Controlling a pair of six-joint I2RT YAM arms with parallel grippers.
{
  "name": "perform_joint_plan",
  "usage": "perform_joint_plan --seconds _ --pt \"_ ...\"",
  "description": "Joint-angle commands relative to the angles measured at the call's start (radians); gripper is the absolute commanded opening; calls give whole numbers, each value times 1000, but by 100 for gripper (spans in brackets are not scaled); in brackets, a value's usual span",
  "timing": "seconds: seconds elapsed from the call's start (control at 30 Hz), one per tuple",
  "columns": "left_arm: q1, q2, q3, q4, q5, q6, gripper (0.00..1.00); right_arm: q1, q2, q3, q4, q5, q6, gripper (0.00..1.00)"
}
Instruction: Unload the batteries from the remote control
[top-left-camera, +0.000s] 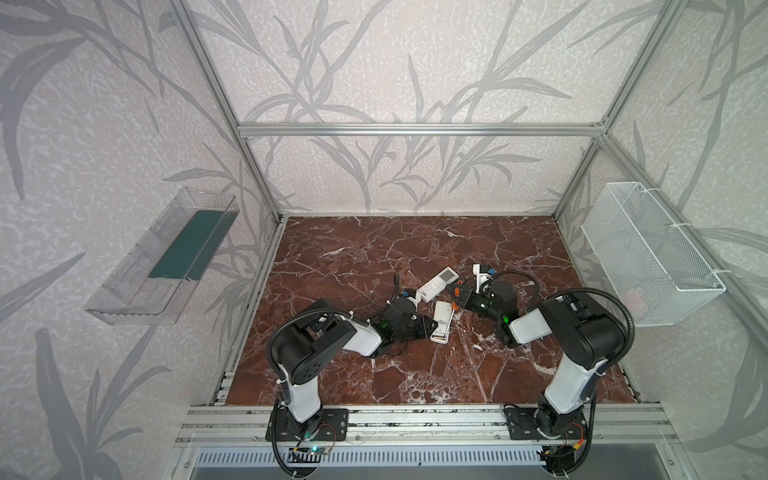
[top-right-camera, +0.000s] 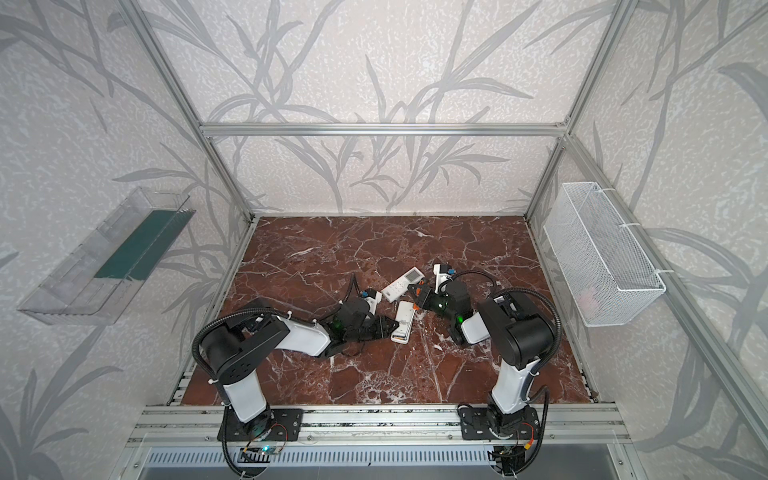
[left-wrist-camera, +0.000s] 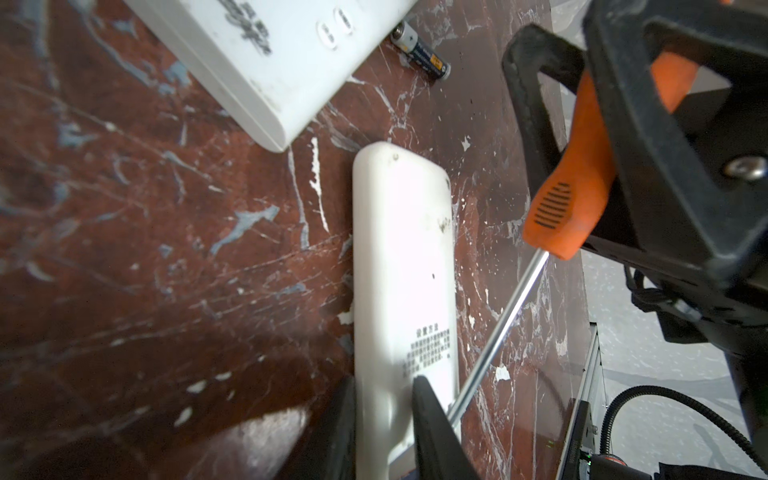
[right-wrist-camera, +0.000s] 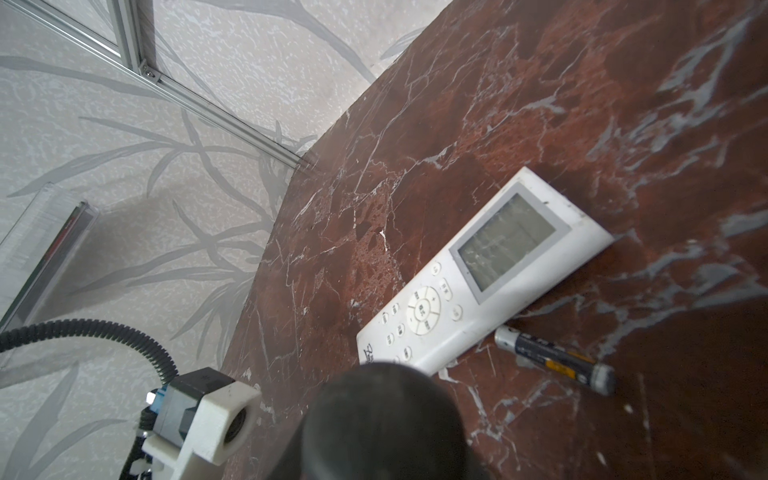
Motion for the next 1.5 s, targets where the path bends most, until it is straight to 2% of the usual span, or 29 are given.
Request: perform_joint_plan --seconds 0.0,0.17,0.67,1.47 --pt "-3 47 -15 -121 -5 -15 26 6 74 0 108 -9 66 0" --pt "-4 49 -13 -124 0 -13 26 6 91 -16 139 27 84 0" --pt "-3 49 -12 -114 7 -9 26 11 -75 -18 7 54 -7 0" --pt "-3 43 -8 -112 15 -1 26 64 -95 20 -33 54 -7 0"
